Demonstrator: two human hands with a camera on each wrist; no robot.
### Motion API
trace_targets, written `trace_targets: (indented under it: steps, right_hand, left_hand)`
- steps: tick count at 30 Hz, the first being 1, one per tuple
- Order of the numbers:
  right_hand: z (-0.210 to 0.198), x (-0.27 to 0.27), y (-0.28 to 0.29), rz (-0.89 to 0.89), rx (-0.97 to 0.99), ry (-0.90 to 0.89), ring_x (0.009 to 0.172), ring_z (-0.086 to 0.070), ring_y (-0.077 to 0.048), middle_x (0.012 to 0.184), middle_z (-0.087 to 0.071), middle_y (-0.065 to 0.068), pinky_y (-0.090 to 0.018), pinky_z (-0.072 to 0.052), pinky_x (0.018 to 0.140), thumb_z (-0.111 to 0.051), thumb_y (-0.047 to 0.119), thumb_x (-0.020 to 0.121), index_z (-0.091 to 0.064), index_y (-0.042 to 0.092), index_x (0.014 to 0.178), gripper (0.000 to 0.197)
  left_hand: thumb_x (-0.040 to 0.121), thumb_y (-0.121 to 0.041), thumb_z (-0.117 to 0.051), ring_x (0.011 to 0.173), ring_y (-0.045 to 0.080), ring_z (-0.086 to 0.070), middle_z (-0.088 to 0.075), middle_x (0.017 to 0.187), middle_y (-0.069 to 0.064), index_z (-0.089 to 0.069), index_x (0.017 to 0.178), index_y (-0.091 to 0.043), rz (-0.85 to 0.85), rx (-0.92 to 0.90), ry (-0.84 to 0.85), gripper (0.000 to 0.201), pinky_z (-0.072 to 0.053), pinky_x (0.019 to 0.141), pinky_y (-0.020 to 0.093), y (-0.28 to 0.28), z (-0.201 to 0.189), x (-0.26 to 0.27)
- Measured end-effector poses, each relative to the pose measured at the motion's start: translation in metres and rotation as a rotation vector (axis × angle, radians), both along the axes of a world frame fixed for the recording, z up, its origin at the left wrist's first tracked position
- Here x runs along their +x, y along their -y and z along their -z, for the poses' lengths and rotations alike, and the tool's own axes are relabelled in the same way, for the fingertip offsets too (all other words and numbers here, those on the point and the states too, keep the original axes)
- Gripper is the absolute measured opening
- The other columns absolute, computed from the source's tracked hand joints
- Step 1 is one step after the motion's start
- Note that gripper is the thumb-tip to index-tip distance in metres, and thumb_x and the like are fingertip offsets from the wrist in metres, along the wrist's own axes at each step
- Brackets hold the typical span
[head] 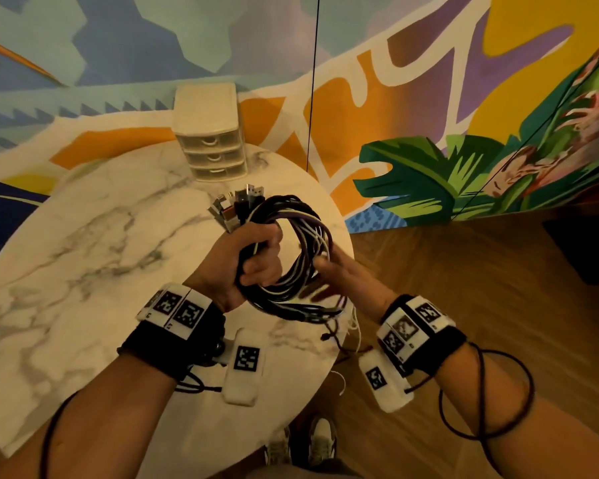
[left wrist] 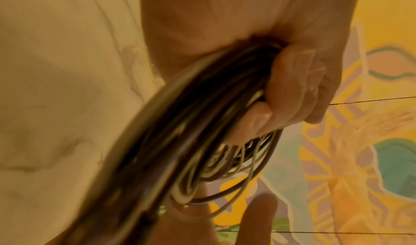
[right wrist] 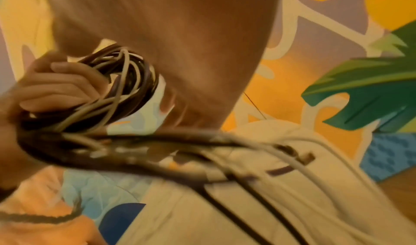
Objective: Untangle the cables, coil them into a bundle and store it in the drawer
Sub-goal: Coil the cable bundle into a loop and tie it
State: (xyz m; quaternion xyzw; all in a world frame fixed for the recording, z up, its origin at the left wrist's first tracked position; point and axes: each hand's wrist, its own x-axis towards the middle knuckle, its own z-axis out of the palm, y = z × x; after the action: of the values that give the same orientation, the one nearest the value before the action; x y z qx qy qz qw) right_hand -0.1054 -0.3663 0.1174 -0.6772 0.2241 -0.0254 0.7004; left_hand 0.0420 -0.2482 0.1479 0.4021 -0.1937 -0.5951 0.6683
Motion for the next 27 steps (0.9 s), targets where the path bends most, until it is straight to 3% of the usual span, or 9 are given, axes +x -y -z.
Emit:
trace_targets:
  steps: [2, 4, 8, 12, 16, 18, 19, 23, 27]
  right_hand:
    - [-0.001, 0.012, -0.007, 0.217, 0.03, 0.126, 0.085, -0.066, -0.034, 0.107, -0.062, -0.021, -0.045, -0.055, 0.076, -0.046, 0.053, 0.09, -0.048, 0.015, 0.123, 0.05]
    - [-0.006, 0.026, -0.01, 0.371, 0.052, 0.178, 0.063, -0.06, -0.028, 0.081, -0.059, -0.019, -0.041, -0.052, 0.062, -0.038, 0.047, 0.097, -0.054, 0.004, 0.106, 0.046]
    - [-0.011, 0.037, -0.008, 0.481, 0.0, 0.124, 0.043, -0.047, -0.02, 0.054, -0.045, -0.01, -0.029, -0.04, 0.048, -0.039, 0.054, 0.093, -0.052, 0.006, 0.073, 0.054]
    - [-0.015, 0.039, -0.006, 0.515, -0.073, 0.053, 0.045, -0.056, -0.023, 0.055, -0.052, -0.016, -0.033, -0.045, 0.05, -0.045, 0.061, 0.088, -0.055, -0.004, 0.075, 0.067]
    - [-0.021, 0.041, 0.0, 0.464, 0.173, -0.067, 0.061, -0.064, -0.031, 0.069, -0.068, -0.014, -0.035, -0.054, 0.062, -0.046, 0.058, 0.088, -0.067, 0.007, 0.086, 0.055]
    - [-0.021, 0.044, 0.004, 0.467, 0.167, -0.113, 0.079, -0.07, -0.029, 0.087, -0.073, -0.013, -0.039, -0.057, 0.075, -0.05, 0.063, 0.082, -0.07, 0.013, 0.097, 0.056]
    - [-0.022, 0.044, 0.004, 0.478, 0.162, -0.106, 0.079, -0.07, -0.029, 0.089, -0.072, -0.014, -0.04, -0.057, 0.073, -0.051, 0.059, 0.083, -0.07, 0.013, 0.098, 0.052]
    - [-0.026, 0.045, 0.002, 0.553, -0.016, 0.034, 0.049, -0.052, -0.024, 0.052, -0.056, -0.004, -0.037, -0.045, 0.055, -0.047, 0.041, 0.093, -0.06, 0.012, 0.066, 0.042]
    - [-0.018, 0.049, 0.001, 0.525, -0.295, 0.125, 0.052, -0.05, -0.017, 0.051, -0.055, 0.003, -0.04, -0.044, 0.056, -0.041, 0.036, 0.096, -0.058, 0.016, 0.065, 0.04]
  left_hand:
    - [0.074, -0.019, -0.059, 0.026, 0.007, -0.023, -0.03, 0.035, -0.005, -0.042, 0.067, -0.009, 0.025, -0.001, -0.021, 0.021, -0.022, 0.039, 0.023, 0.001, 0.003, -0.007]
    - [0.071, -0.02, -0.066, 0.027, 0.006, -0.024, -0.031, 0.035, -0.005, -0.043, 0.068, -0.009, 0.05, -0.021, -0.063, 0.026, -0.022, 0.039, 0.023, 0.004, 0.004, -0.012]
    - [0.076, -0.02, -0.062, 0.027, 0.007, -0.026, -0.032, 0.036, -0.005, -0.044, 0.069, -0.009, 0.073, -0.031, -0.086, 0.022, -0.03, 0.039, 0.021, 0.009, 0.003, -0.017]
    - [0.082, -0.018, -0.047, 0.028, 0.008, -0.026, -0.033, 0.035, -0.004, -0.048, 0.068, -0.007, 0.039, 0.049, -0.019, 0.017, -0.034, 0.042, 0.023, 0.01, 0.002, -0.02]
    - [0.08, -0.019, -0.048, 0.028, 0.008, -0.026, -0.033, 0.035, -0.005, -0.051, 0.069, -0.008, 0.118, 0.114, 0.017, 0.016, -0.032, 0.043, 0.024, 0.01, -0.001, -0.014]
    - [0.081, -0.02, -0.048, 0.028, 0.008, -0.027, -0.033, 0.035, -0.005, -0.052, 0.072, -0.007, 0.169, 0.119, 0.046, 0.016, -0.031, 0.043, 0.024, 0.011, -0.004, -0.013]
    - [0.081, -0.02, -0.049, 0.028, 0.008, -0.027, -0.034, 0.036, -0.005, -0.053, 0.073, -0.007, 0.184, 0.125, 0.065, 0.016, -0.03, 0.043, 0.024, 0.012, -0.006, -0.014]
    - [0.081, -0.028, -0.05, 0.031, 0.011, -0.029, -0.035, 0.039, -0.002, -0.053, 0.078, -0.006, 0.12, 0.176, 0.134, 0.022, -0.029, 0.046, 0.026, 0.017, -0.01, -0.021]
    - [0.078, -0.032, -0.055, 0.034, 0.013, -0.032, -0.038, 0.043, 0.0, -0.052, 0.086, -0.009, 0.06, 0.171, 0.108, 0.024, -0.027, 0.051, 0.03, 0.021, -0.009, -0.026]
